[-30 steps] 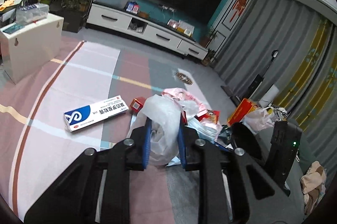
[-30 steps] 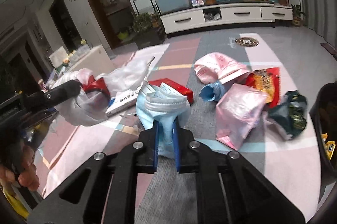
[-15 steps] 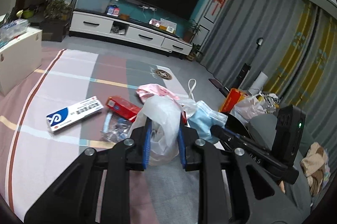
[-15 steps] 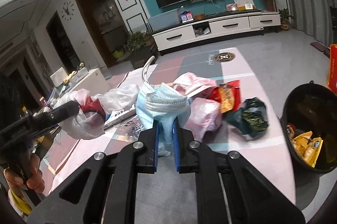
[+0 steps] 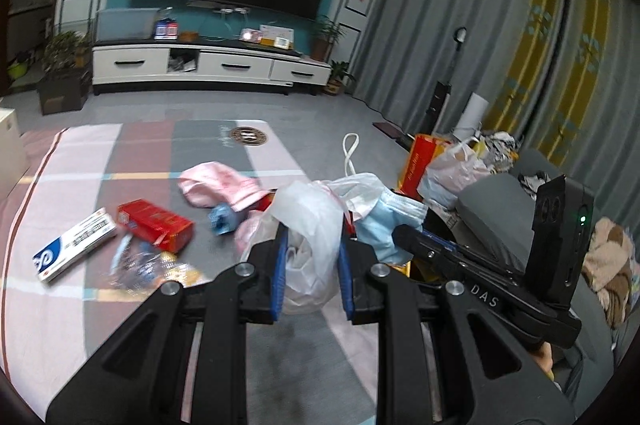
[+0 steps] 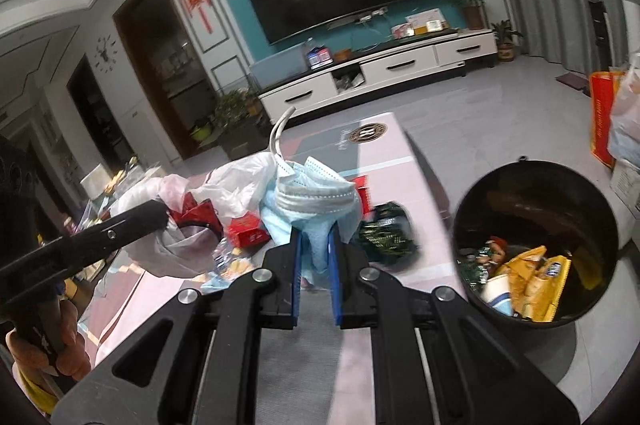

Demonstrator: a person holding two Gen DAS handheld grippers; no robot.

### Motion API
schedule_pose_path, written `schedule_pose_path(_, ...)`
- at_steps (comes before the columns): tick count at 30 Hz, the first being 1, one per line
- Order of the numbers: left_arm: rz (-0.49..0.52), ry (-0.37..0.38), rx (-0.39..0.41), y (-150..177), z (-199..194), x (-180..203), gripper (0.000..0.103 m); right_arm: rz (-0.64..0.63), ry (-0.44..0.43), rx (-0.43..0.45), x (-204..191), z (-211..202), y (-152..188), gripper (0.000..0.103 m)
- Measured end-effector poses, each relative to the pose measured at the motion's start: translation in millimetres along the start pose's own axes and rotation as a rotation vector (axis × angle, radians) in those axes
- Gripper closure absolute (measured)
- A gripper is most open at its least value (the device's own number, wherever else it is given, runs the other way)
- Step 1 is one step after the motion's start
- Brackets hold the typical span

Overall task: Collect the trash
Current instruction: 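Carry the mask and white plastic bag to the black bin and release both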

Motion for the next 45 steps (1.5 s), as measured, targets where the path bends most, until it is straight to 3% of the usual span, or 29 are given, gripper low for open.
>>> schedule_pose_path(14, 0.071, 0.119, -0.147, -5, 87, 86, 0.080, 0.123, 0.123, 0.062, 78, -40, -2, 0.090)
schedule_pose_path(23, 0.063, 0.162, -0.226, 2, 141, 118, 0.080, 0.222, 0.229, 0.043, 125, -43, 1, 0.090)
schedule_pose_path(32, 0.081, 0.142, -0.295, 11, 180, 129, 0.078, 0.307, 0.306, -0.035, 158, -29, 8, 0.089)
schedule_pose_path(35, 0.061, 0.151, -0.314, 13, 191, 129, 0.070, 0.325, 0.327, -0.051, 164, -27, 9, 0.084)
schedule_pose_path(37, 0.040, 0.163, -0.318, 13, 196, 130, 0.052, 0.346, 0.341, -0.059, 168, -26, 10, 0.080)
schedule_pose_path(41, 0.042, 0.171, -0.296, 13, 194, 130, 0.040, 0.358, 0.366, -0.044, 171, -30, 11, 0.060)
schedule_pose_path(45, 0.079, 0.163, -0.267, 16, 181, 131, 0.029, 0.371, 0.360, -0.031, 171, -33, 11, 0.058)
Point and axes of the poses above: each gripper's, at about its wrist camera, not at the fingertips, and z roughly the way its jaws point, x to its right, y to its underside, the point moved 2 cm from there along z, roughly the way its jaws point, and after that the axes turned 3 degrees about z, right-handed, at the moved point
